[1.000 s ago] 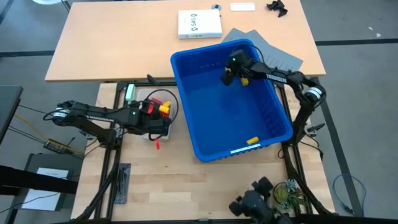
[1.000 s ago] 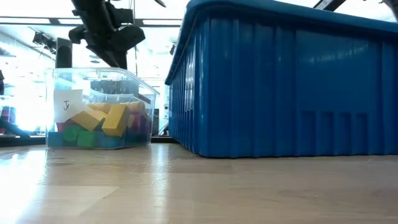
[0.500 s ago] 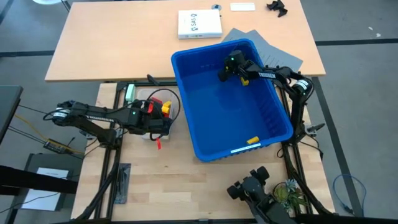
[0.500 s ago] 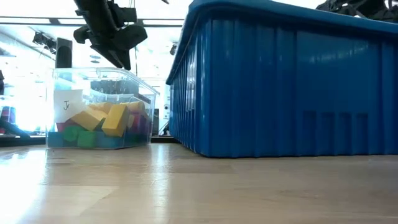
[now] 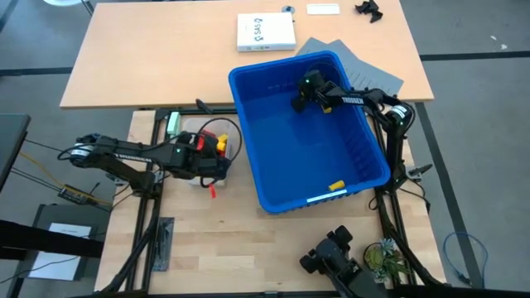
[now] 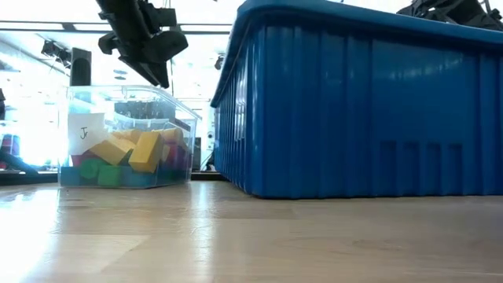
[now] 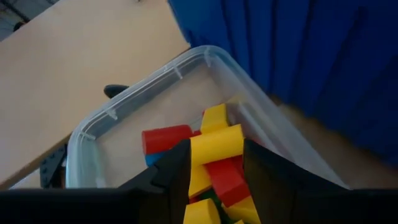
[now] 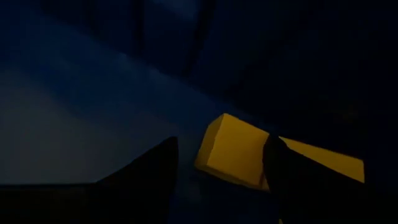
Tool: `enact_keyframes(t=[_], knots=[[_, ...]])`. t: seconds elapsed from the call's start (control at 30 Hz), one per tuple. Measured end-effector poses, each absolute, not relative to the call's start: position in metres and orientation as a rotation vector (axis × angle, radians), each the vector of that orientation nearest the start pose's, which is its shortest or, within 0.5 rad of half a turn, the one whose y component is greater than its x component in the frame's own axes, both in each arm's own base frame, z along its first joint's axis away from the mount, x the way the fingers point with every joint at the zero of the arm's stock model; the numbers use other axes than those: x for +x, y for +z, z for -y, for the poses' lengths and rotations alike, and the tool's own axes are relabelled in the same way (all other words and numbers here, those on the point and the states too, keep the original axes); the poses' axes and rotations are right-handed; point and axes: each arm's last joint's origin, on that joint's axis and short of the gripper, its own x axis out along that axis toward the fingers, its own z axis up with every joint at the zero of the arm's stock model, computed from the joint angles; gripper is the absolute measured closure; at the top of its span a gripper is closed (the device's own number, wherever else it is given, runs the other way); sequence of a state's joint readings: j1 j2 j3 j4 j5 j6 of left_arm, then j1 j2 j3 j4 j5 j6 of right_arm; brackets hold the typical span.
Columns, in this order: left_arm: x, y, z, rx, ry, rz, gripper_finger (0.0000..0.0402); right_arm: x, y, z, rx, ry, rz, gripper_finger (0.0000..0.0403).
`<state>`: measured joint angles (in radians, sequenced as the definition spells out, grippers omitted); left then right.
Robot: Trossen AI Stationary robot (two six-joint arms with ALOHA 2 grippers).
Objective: Sort blocks
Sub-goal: Put the yellow block into the transparent bin
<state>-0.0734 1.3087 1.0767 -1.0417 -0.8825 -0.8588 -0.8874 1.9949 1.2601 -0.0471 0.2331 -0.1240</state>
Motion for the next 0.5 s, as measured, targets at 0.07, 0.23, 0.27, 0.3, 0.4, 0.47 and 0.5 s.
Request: enact_keyframes(t=[0.07, 0.23, 0.27, 0.3, 0.4, 0.47, 0.5], knots=[[0.232, 0.279, -0.005, -0.116, 1.079, -0.747, 0.0249, 0.263, 0.161, 0.321, 0.172, -0.989, -0.853, 0.0174], [0.234, 0.28, -0.005, -0.119, 1.068, -0.73, 0.0249, 0.278, 0.179, 0.294, 0.2, -0.825, -0.845, 0.0174], [0.234, 0.28, -0.005, -0.118, 1.068, -0.732, 0.0249, 0.28, 0.185, 0.289, 0.202, -0.792, -0.832, 0.0174], [0.234, 0.28, -0.005, -0.118, 1.068, -0.732, 0.0249, 0.282, 0.191, 0.284, 0.2, -0.757, -0.819, 0.0174], [0.234, 0.28, -0.005, -0.118, 1.068, -0.732, 0.0249, 0.286, 0.208, 0.273, 0.151, -0.706, -0.793, 0.0174], [0.234, 0.28, -0.005, -0.118, 1.068, -0.732, 0.0249, 0.286, 0.216, 0.269, 0.122, -0.708, -0.785, 0.0174], [0.234, 0.28, -0.005, -0.119, 1.068, -0.731, 0.0249, 0.286, 0.22, 0.268, 0.115, -0.71, -0.774, 0.0174]])
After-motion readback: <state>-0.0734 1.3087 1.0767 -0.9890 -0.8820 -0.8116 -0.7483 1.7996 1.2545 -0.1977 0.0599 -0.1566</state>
